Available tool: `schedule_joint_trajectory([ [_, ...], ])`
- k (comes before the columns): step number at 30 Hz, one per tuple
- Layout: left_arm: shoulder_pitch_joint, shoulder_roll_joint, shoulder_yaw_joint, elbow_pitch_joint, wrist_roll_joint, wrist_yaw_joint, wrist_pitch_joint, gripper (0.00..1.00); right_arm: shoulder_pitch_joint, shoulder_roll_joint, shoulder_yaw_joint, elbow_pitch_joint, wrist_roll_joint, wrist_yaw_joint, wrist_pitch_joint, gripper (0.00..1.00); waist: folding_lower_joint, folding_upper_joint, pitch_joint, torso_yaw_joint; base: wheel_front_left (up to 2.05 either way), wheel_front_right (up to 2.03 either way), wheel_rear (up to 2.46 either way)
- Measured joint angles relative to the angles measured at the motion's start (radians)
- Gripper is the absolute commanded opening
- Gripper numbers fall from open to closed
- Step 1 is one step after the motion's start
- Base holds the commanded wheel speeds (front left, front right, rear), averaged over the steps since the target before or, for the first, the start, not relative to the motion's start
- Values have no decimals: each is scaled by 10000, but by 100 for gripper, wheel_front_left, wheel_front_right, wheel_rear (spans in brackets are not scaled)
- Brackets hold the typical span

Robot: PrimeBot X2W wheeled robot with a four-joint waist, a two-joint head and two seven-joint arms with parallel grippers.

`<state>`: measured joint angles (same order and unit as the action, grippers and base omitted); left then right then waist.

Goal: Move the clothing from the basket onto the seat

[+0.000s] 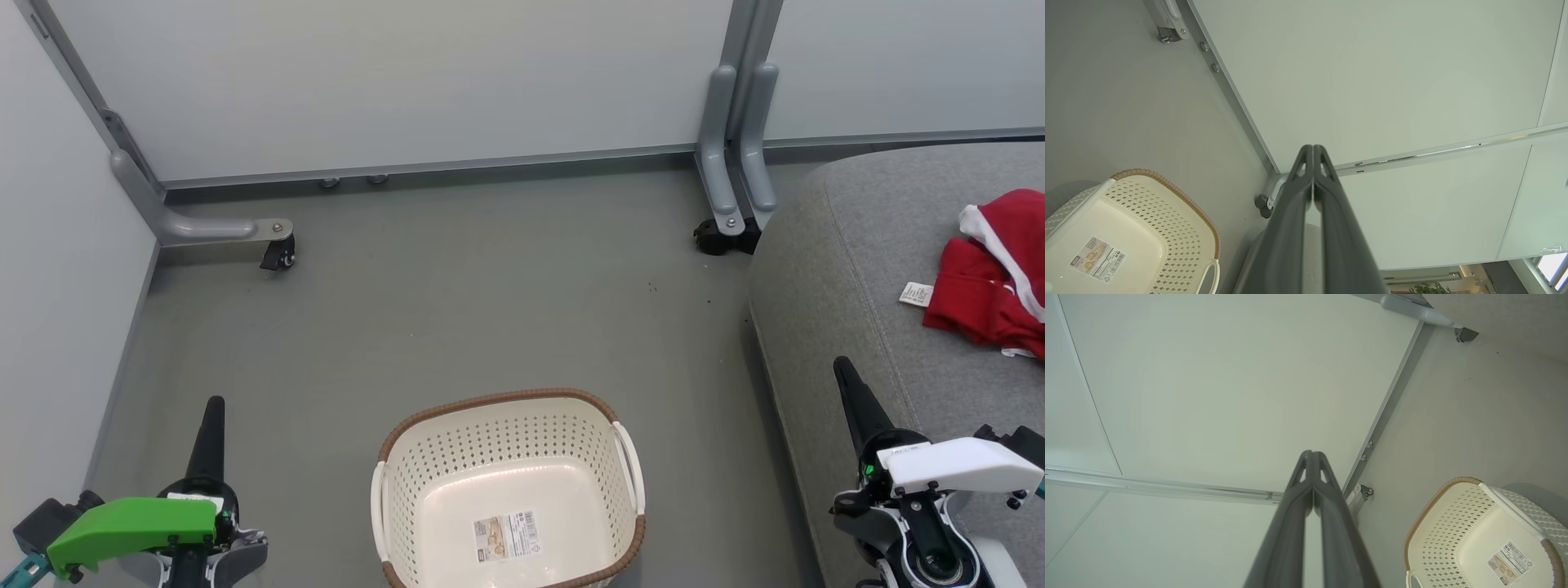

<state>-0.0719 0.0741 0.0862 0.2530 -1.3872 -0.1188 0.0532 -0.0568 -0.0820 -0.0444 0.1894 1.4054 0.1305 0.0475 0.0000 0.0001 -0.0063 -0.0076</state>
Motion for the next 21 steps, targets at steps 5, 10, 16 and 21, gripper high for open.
schedule_joint_trajectory([
  [5,-18,-31,46,-8,-399,-33,102,0,-101,2,-50,90,387,2,52,0,0,0,14,11,0,0,0],
  [10,-95,-71,84,-21,-740,-42,217,0,-133,8,-94,178,780,0,102,0,0,0,29,23,0,0,0],
  [16,-125,-132,128,-35,-1131,-46,334,0,-216,19,-146,284,1223,0,174,0,0,0,46,36,0,0,0],
  [21,-220,-171,173,-48,-1476,-56,422,0,-313,27,-192,351,1572,2,221,0,0,0,61,48,0,0,0],
])
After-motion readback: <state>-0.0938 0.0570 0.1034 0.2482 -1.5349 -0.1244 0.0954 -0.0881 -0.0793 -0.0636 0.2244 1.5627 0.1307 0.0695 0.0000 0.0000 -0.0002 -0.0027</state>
